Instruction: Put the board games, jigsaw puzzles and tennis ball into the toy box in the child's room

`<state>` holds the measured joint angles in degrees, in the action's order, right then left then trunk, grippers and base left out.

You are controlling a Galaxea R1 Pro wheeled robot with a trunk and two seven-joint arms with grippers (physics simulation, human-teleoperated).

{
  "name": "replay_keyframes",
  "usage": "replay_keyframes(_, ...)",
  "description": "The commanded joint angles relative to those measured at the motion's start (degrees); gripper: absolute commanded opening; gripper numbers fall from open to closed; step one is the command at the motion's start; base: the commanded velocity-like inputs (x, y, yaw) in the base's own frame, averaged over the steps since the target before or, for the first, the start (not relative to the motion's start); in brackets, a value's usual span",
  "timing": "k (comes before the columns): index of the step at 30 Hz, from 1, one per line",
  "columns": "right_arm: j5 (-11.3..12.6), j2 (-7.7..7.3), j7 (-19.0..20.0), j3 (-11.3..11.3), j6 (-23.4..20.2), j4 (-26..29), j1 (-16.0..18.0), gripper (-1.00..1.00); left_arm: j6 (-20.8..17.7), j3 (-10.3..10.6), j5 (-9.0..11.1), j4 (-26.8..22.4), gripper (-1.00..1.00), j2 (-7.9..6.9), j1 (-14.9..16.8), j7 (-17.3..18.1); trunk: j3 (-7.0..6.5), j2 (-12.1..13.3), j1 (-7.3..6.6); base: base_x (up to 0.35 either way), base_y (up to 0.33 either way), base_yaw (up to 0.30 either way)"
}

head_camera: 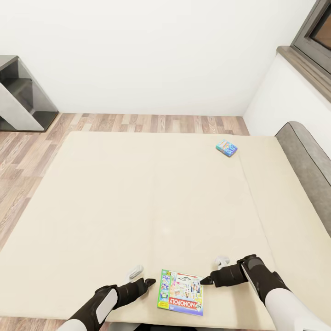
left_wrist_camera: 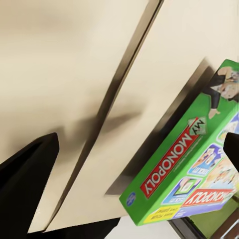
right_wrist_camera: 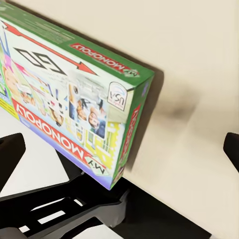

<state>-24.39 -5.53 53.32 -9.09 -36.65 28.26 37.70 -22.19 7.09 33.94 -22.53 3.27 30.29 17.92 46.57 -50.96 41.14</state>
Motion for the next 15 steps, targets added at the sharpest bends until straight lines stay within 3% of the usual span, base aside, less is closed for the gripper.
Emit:
replay_keyframes(1, -0.5, 0.06, 0.4, -0.4, -0.3, 0.1, 0.0, 1.00, 0.1, 0.1, 0.6, -0.1, 1.00, -0.01, 0.0, 0.2, 0.04, 0.0, 0.02, 0.000, 0.000, 0.000)
replay_keyframes(15, -0.5, 0.19, 0.3, -0.7, -0.3, -1.1, 0.0, 1.00, -0.2, 0.3, 0.4, 0.3, 1.00, -0.07, 0.0, 1.1, 0.04, 0.0, 0.02, 0.000, 0.000, 0.000)
